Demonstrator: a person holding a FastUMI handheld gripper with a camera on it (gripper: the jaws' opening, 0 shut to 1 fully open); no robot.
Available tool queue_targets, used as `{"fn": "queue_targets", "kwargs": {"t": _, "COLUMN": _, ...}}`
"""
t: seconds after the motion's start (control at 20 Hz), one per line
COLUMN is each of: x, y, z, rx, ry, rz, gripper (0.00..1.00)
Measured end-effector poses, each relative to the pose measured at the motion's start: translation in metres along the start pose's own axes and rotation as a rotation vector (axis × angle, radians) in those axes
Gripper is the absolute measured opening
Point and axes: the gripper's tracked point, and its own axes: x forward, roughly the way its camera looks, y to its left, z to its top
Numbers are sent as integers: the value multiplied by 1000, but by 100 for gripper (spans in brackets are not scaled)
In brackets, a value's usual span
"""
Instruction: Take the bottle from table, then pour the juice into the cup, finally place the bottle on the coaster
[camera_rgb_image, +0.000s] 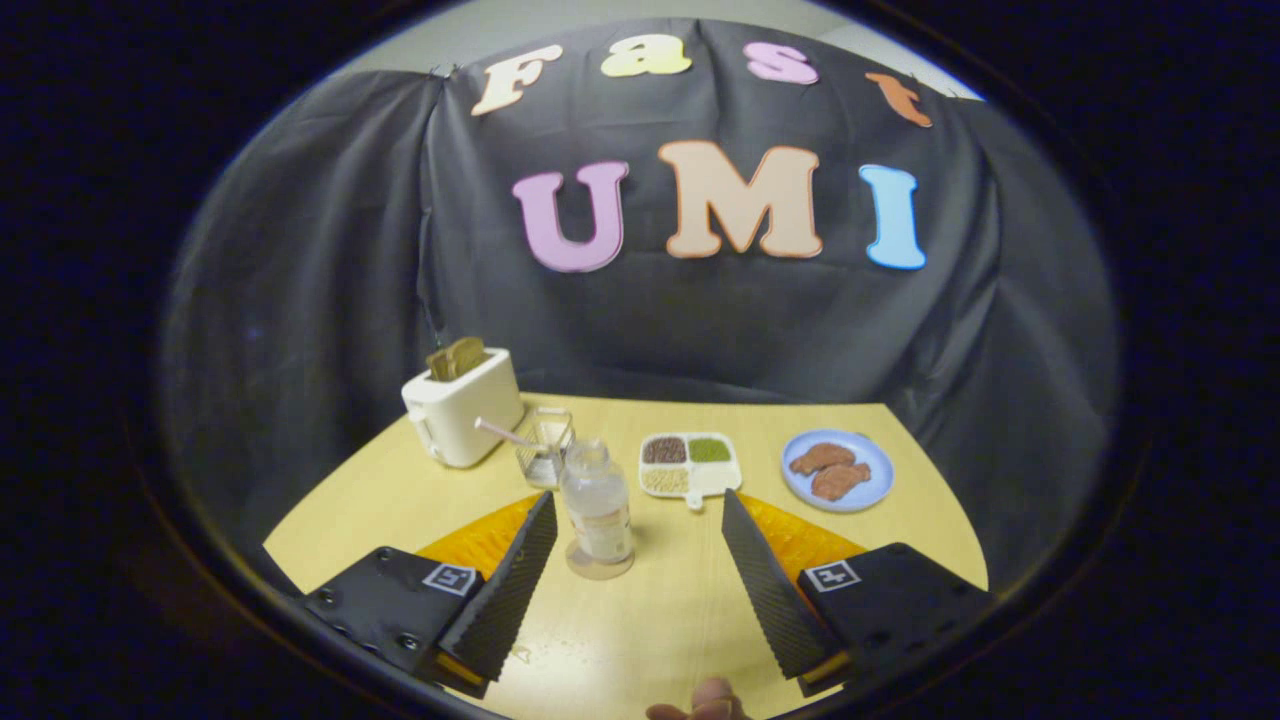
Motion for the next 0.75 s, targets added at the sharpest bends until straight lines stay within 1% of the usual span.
{"fn": "queue_targets", "kwargs": {"t": 0.2, "x": -23, "y": -32, "z": 81, "rx": 1, "ry": -161, "rz": -49, "gripper": 100}}
{"fn": "queue_targets", "kwargs": {"t": 0.4, "x": -48, "y": -60, "z": 146, "rx": -14, "ry": -285, "rz": -84, "gripper": 100}}
{"fn": "queue_targets", "kwargs": {"t": 0.6, "x": -62, "y": -95, "z": 186, "rx": -39, "ry": -360, "rz": -132, "gripper": 100}}
{"fn": "queue_targets", "kwargs": {"t": 0.75, "x": -77, "y": -110, "z": 195, "rx": -48, "ry": -387, "rz": -146, "gripper": 100}}
